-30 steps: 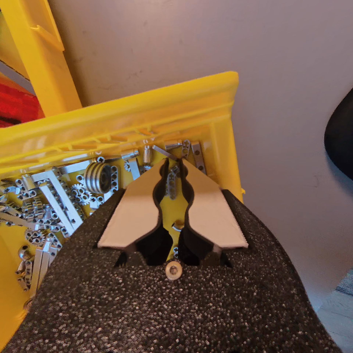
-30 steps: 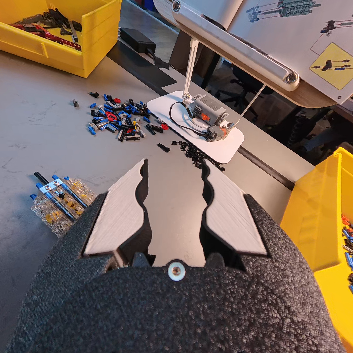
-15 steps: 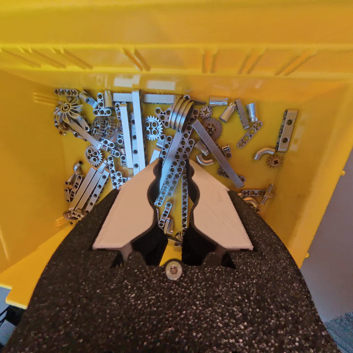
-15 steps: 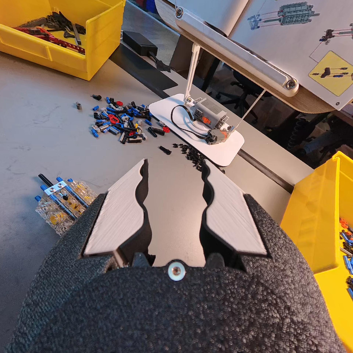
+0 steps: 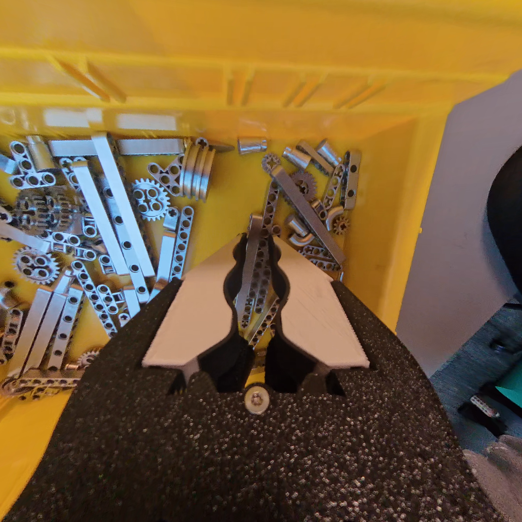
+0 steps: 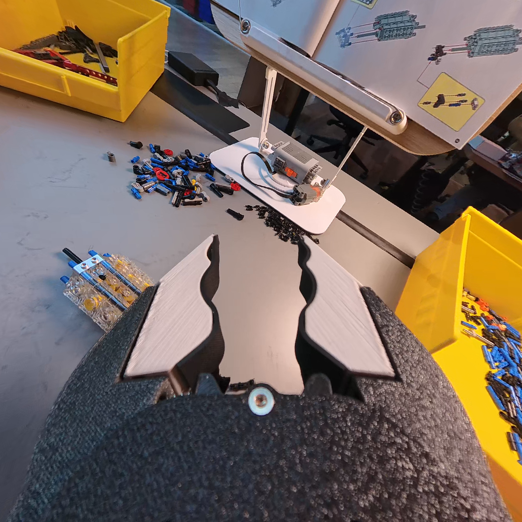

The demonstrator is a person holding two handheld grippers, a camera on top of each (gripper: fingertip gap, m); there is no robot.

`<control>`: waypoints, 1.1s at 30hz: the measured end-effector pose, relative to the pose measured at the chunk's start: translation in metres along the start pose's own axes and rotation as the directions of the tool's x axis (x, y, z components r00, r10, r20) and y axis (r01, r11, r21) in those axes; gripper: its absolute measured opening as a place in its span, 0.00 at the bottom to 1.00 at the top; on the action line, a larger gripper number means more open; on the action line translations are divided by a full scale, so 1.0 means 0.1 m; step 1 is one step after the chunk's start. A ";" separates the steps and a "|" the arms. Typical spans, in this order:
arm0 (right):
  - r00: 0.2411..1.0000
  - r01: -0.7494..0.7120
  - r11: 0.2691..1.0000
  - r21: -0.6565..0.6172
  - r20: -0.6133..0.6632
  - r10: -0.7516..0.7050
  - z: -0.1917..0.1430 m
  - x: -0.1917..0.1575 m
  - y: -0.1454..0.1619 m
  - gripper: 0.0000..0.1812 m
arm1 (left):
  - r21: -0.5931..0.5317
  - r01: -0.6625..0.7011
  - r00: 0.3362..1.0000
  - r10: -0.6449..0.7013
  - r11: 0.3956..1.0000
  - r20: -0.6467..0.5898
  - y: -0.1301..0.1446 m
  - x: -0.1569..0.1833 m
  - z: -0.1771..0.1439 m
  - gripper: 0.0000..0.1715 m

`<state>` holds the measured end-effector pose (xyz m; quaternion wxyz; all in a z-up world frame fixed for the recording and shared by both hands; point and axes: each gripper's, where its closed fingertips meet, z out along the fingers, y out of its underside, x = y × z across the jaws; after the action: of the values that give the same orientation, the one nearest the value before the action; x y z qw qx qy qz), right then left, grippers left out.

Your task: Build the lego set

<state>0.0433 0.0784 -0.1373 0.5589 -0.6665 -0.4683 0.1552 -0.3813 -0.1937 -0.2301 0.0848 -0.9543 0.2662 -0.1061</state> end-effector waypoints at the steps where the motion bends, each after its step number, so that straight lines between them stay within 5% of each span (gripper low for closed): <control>1: 1.000 -0.003 1.000 0.000 -0.003 0.003 -0.01 0.01 0.01 0.30 | 0.003 -0.008 1.000 0.008 1.000 0.020 0.01 -0.01 -0.03 0.06; 5: 1.000 -0.015 1.000 0.000 -0.005 0.015 -0.04 0.02 0.03 0.30 | 0.103 0.033 0.985 -0.050 0.994 0.167 -0.10 -0.29 -0.27 0.06; 11: 1.000 -0.008 1.000 0.013 0.001 0.008 -0.03 -0.01 -0.01 0.30 | 0.068 0.042 0.960 -0.059 0.997 0.274 -0.10 -0.61 -0.19 0.07; 21: 0.999 -0.029 1.000 0.001 -0.035 0.029 -0.14 0.12 0.07 0.30 | -0.005 -0.005 0.982 0.006 1.000 0.187 -0.05 -0.41 -0.04 0.03; 28: 0.999 -0.035 0.999 -0.003 -0.015 0.035 -0.05 0.07 0.10 0.30 | 0.212 -0.075 0.963 0.016 0.974 0.268 -0.45 -0.56 -0.19 0.06; 33: 1.000 -0.011 1.000 -0.012 -0.009 0.011 -0.01 0.03 0.08 0.30 | 0.085 -0.090 0.957 0.063 0.992 0.282 -0.34 -0.65 -0.03 0.04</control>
<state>0.0494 0.0801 -0.1434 0.5561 -0.6732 -0.4630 0.1521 -0.4200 -0.1311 -0.2301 0.1719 -0.9434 0.2830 0.0199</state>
